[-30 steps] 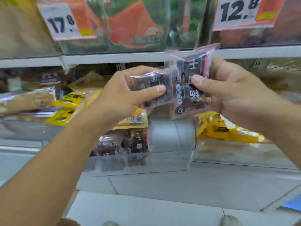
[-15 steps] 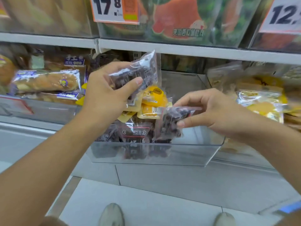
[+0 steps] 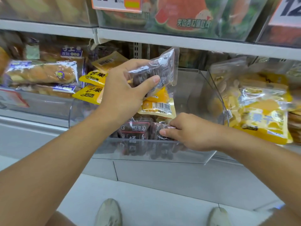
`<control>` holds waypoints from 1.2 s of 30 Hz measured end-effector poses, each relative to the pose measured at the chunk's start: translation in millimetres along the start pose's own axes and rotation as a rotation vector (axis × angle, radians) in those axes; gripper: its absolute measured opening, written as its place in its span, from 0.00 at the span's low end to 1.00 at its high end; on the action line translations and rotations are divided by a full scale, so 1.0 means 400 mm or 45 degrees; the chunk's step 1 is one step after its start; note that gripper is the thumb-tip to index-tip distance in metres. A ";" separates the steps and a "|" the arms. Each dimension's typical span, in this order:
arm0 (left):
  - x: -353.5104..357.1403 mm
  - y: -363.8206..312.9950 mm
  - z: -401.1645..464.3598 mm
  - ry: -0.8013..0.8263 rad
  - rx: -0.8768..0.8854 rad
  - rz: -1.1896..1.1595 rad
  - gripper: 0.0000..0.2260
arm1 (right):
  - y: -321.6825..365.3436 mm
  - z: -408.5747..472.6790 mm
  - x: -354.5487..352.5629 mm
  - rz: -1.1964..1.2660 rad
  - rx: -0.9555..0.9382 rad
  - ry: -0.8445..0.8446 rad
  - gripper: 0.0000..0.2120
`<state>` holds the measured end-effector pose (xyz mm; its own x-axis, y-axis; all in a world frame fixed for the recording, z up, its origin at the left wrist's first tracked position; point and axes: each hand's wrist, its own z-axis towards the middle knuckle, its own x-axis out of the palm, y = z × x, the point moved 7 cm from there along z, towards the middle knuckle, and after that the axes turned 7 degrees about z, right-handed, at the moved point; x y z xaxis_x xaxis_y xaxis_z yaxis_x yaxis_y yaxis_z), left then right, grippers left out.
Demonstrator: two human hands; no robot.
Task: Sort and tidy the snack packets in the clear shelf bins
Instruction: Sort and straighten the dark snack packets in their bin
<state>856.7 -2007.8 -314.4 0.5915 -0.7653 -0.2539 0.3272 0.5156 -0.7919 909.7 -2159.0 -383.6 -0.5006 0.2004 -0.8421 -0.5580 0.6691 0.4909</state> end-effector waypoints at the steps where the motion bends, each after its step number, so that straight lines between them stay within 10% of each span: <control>1: 0.004 -0.001 0.000 0.008 0.003 0.004 0.12 | 0.002 0.003 0.002 -0.009 -0.010 0.012 0.22; 12: 0.087 -0.036 -0.016 0.065 -0.151 -0.241 0.12 | -0.012 -0.078 -0.082 -0.134 -0.032 0.077 0.31; 17: 0.160 -0.046 -0.020 0.304 -0.320 -0.538 0.16 | -0.097 -0.137 -0.295 0.529 -0.073 -0.637 0.39; 23: 0.188 -0.028 0.008 0.344 -0.279 -0.347 0.19 | -0.060 -0.093 -0.246 1.233 -0.383 -0.326 0.15; 29: 0.141 -0.028 0.027 0.537 0.111 1.140 0.43 | -0.081 -0.132 -0.354 0.019 -0.458 -1.056 0.11; 36: 0.191 -0.013 -0.018 0.750 0.191 1.534 0.44 | -0.025 0.055 -0.304 -0.875 0.015 -0.761 0.13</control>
<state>894.7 -2071.8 -333.6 0.1762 0.1592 -0.9714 -0.0686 0.9864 0.1492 990.7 -2174.6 -290.9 0.3681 0.0903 -0.9254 -0.5980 0.7851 -0.1613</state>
